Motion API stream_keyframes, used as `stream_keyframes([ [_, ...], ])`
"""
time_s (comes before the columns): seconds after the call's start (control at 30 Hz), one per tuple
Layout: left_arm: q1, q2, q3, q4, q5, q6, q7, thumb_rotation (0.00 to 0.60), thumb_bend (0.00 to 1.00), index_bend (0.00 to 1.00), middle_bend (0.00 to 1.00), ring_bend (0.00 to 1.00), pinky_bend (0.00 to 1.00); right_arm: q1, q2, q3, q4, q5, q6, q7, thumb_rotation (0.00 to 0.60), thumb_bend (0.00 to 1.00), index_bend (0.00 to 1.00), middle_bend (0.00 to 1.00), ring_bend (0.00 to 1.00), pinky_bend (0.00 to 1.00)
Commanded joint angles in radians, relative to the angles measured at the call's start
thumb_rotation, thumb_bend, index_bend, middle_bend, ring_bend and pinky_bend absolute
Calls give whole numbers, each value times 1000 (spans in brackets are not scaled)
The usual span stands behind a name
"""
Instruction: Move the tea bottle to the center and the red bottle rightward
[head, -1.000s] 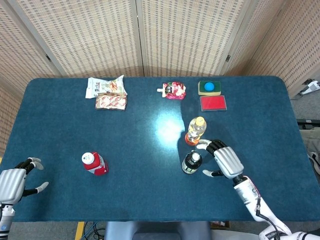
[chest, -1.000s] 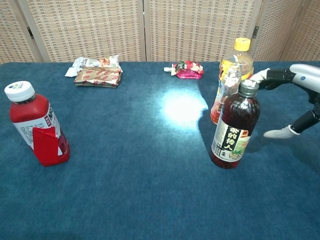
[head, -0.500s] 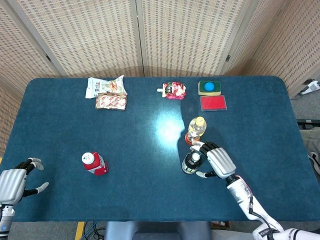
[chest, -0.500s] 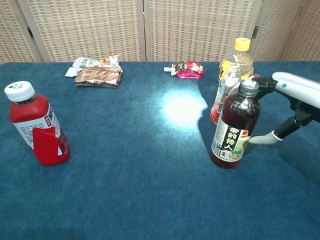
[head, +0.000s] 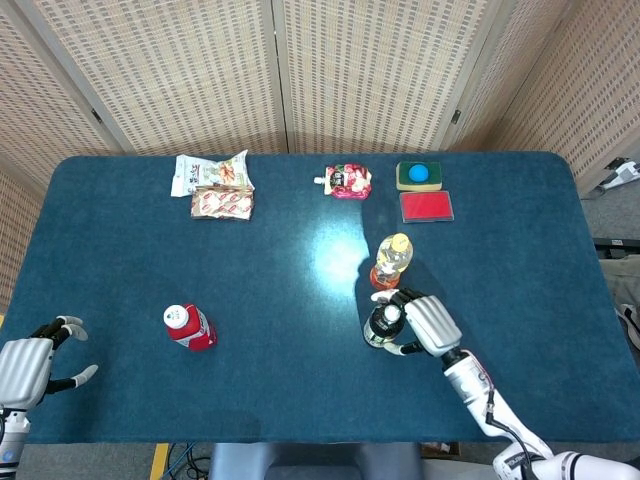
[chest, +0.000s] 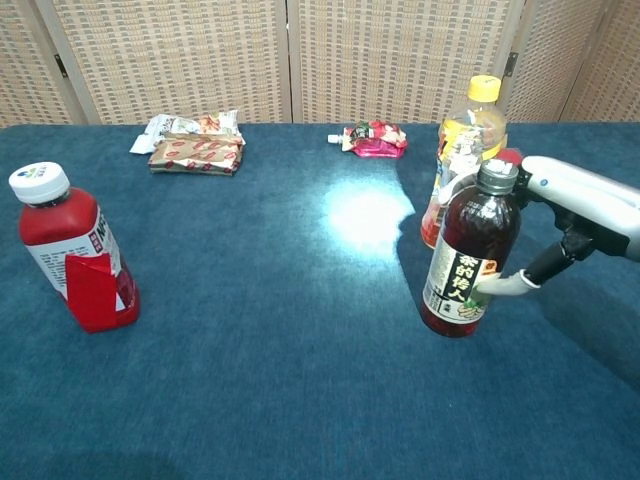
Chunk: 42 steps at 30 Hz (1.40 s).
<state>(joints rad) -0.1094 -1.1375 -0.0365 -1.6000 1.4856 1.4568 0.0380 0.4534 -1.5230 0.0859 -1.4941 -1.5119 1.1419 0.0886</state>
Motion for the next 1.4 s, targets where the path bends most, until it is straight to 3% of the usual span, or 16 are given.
stream_keyframes([
  [0.03,0,0,0,0,-1,0,-1,600,91,463,337,409,677,5,-17,7,19,4,6,8,600,59,286,412,365,513],
  [0.33,2,1,0,0,1,4,-2,600,91,463,337,409,677,13,-63,20,67,-3,40,30,600,75,427,532,490,613],
  [1.4,5,19,-17,5,-31,1,-34,600,91,463,337,409,677,185,-248,130,160,67,-42,-32,600,75,439,543,504,620],
])
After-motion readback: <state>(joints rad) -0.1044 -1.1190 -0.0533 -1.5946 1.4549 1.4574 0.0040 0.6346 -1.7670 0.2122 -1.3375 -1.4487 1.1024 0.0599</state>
